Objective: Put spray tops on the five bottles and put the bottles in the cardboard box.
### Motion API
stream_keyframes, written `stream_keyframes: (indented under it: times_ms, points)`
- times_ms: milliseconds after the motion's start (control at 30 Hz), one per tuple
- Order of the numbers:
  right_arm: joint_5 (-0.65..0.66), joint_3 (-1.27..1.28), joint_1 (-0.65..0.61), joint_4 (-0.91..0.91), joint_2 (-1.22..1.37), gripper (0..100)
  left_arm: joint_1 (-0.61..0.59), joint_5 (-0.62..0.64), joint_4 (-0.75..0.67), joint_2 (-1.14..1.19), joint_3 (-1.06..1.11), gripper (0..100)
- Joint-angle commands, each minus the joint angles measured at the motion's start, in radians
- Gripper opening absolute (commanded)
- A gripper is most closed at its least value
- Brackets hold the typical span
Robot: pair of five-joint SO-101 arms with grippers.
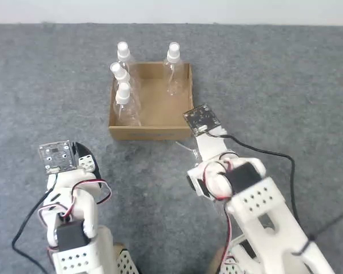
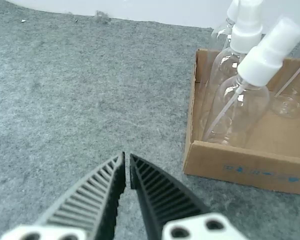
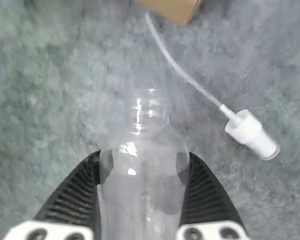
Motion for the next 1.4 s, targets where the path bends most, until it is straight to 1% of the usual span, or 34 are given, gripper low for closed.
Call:
stream_keyframes:
  times_ms: [0,67,233,367,600,800,967,1033,1133,1233,1367]
  points:
    - [-0.061,-0.037,0.008,0.039,-0.217,0.7,-0.003,-0.003,-0.031,-0.015,-0.012,1]
    - [-0.092,-0.008,0.022,0.035,-0.323,0.7,-0.003,-0.003,-0.031,-0.015,-0.012,1]
    - [-0.158,0.114,0.124,-0.031,-0.575,0.6,-0.003,-0.003,-0.031,-0.015,-0.012,1]
    - [-0.16,0.215,0.189,-0.07,-0.754,0.6,-0.003,-0.003,-0.031,-0.015,-0.012,1]
    - [-0.161,0.339,0.26,-0.082,-1.05,0.6,-0.003,-0.003,-0.031,-0.015,-0.012,1]
    - [-0.163,0.347,0.295,-0.104,-1.032,0.6,-0.003,-0.003,-0.031,-0.015,-0.012,1]
    - [-0.163,0.364,0.43,-0.156,-1.041,0.6,-0.003,-0.003,-0.031,-0.015,-0.012,1]
    - [-0.163,0.41,0.49,-0.211,-1.04,0.6,-0.003,-0.017,-0.031,-0.015,-0.012,1]
    - [-0.163,0.505,0.547,-0.332,-1.04,0.6,0.002,-0.064,-0.031,-0.015,-0.001,1]
    - [-0.161,0.568,0.636,-0.444,-1.04,0.6,0.003,-0.075,-0.031,-0.015,0.002,1]
    - [-0.163,0.603,0.722,-0.512,-1.04,0.6,0.0,-0.074,-0.028,-0.015,-0.001,1]
